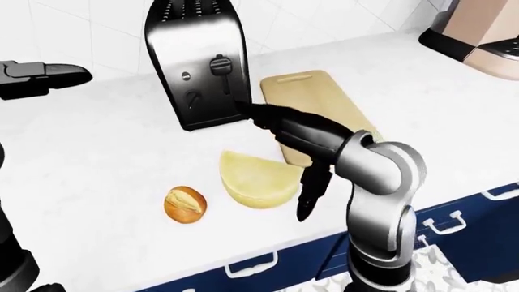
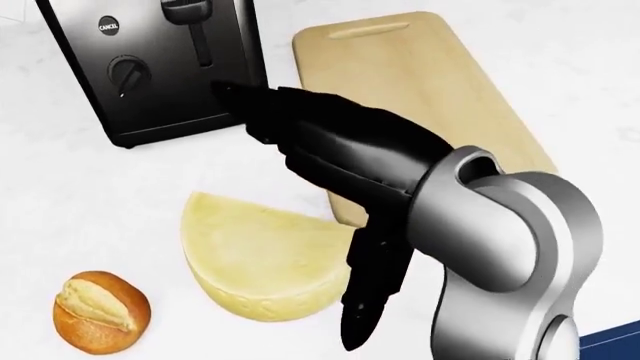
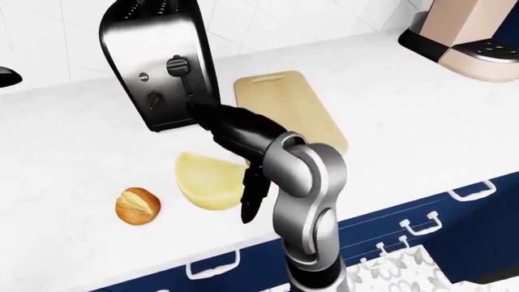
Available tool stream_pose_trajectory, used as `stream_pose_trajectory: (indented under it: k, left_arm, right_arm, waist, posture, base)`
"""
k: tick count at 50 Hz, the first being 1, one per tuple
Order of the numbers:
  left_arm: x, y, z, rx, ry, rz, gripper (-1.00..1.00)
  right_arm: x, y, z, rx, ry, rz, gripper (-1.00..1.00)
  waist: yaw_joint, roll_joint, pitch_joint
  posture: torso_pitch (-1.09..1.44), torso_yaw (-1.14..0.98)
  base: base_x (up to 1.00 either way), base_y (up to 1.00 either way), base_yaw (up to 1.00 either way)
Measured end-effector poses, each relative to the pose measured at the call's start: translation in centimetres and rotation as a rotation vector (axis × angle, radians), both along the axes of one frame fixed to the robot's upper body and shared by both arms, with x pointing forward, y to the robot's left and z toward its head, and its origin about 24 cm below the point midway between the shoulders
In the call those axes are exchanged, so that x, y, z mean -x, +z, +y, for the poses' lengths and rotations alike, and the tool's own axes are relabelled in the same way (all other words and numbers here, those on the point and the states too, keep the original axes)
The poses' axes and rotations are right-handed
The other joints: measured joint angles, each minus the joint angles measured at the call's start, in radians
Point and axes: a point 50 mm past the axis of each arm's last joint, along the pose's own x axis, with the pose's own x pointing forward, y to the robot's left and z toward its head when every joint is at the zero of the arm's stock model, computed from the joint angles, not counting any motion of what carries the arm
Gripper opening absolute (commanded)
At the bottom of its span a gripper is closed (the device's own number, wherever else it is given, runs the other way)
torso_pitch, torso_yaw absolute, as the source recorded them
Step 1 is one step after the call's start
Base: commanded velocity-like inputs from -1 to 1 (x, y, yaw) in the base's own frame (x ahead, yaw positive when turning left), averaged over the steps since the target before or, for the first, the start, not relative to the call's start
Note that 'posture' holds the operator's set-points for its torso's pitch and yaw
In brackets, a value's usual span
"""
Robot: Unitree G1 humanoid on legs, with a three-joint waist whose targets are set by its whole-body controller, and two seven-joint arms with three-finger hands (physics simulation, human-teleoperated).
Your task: Place the bread and cheese on the cutting board.
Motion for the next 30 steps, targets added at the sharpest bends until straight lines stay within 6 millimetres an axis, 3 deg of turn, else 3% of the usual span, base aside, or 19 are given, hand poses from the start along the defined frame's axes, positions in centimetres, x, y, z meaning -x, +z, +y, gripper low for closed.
stream_pose_trajectory:
  k: [20, 30]
  left_arm:
    - [0.1, 0.0, 0.1, 0.004, 0.002, 0.000, 1.00]
    - [0.1, -0.1, 0.1, 0.004, 0.002, 0.001, 1.00]
  right_arm:
    - [0.3, -1.3, 1.6, 0.051, -0.044, 0.039, 1.00]
    - [-0.6, -2.4, 1.9, 0.075, -0.055, 0.053, 1.00]
  waist:
    - [-0.004, 0.007, -0.001]
    - [-0.004, 0.009, -0.003]
  posture:
    - [0.00, 0.00]
    - [0.00, 0.00]
  base:
    - [0.00, 0.00, 0.00]
    - [0.00, 0.00, 0.00]
